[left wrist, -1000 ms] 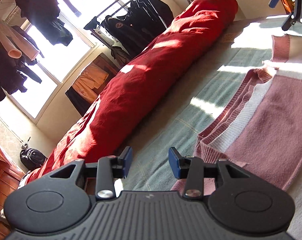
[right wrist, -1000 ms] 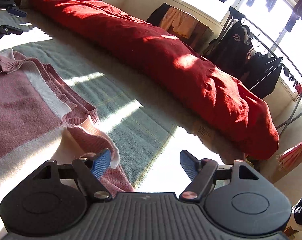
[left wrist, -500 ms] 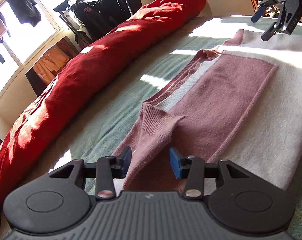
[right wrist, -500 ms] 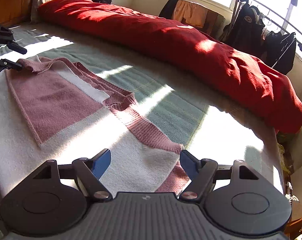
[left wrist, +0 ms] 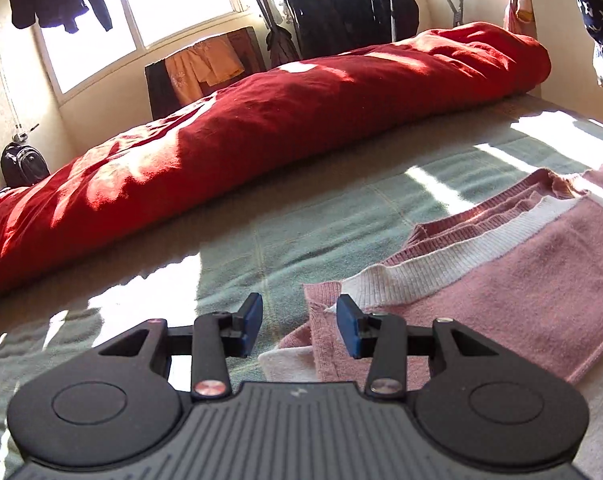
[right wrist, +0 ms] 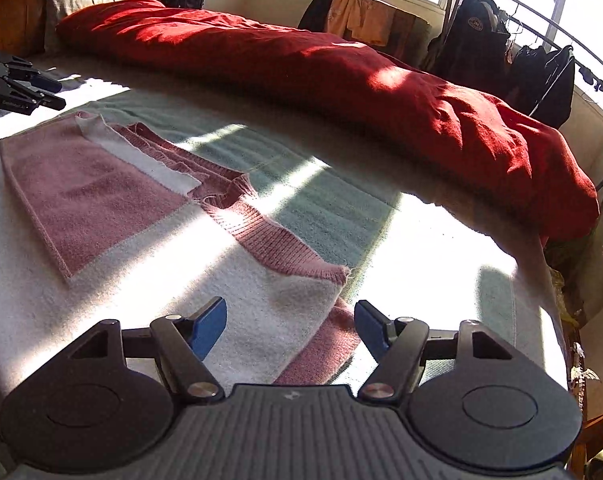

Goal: Fold clothes
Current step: 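Lift both open grippers off the folded sweater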

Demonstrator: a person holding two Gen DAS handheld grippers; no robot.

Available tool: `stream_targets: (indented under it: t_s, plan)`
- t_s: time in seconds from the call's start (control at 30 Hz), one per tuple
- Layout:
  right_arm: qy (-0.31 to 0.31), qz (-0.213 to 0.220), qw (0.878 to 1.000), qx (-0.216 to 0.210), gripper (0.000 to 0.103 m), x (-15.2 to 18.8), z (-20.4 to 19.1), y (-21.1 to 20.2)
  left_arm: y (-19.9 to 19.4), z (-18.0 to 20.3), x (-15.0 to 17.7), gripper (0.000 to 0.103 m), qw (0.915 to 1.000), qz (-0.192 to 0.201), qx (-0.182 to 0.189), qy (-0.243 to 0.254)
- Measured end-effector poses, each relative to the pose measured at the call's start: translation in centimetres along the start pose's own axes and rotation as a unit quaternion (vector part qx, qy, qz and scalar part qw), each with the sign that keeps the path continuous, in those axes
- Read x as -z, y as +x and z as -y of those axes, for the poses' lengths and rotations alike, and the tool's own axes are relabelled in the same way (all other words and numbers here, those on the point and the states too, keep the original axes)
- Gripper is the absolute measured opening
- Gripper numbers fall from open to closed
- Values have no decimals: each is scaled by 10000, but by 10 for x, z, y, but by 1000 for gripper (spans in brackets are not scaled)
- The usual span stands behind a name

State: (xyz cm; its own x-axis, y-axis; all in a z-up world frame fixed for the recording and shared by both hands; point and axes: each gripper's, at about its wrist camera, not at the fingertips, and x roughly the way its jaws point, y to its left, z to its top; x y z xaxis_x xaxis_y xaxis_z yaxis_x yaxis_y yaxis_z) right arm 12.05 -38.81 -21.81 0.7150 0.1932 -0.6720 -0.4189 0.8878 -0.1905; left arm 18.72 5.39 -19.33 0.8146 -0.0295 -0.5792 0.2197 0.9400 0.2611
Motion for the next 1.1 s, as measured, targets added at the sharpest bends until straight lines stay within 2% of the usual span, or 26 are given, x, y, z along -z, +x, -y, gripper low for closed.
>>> stream_targets:
  t_s: [0.07,0.13,0.27,0.37,0.5,0.6,0.7,0.77,0.93,1.0,1.1]
  plan:
    - [129,30,9998,-112,63,0,3,-4,-14,-2,7,36,9999,-9,142,-72]
    - [327,31,9992,-245,52,2,7,-5,-27,-3,14,35,9994,-84,289,-154]
    - [743,22,9959,-511,50,7,14,-7,-47,-9,34,35,9929,-292,762,-864]
    - [1053,15,9919,-709,49,10,20,-9,-52,-1,51,35,9893,-500,1027,-913]
    - [1375,-10,9861,-935,49,17,23,-12,-53,12,71,34,9910,-764,884,-651]
    - [1258,-96,9873,-962,49,31,10,-18,-60,14,73,34,9921,-789,831,-520]
    - [1140,-182,9884,-988,47,45,-4,-24,-66,21,74,35,9937,-836,738,-119]
    - [1062,-240,9890,-1005,48,55,-13,-29,-72,19,69,35,9936,-840,742,-124]
    - [729,-96,9928,-943,49,37,-30,-52,-79,21,43,35,9934,-278,1061,-348]
    - [500,-94,9943,-937,49,33,-46,-53,-73,31,38,35,9936,-245,1081,-221]
    - [270,-210,9949,-944,49,40,-68,-50,-66,41,50,35,9923,-514,1121,-89]
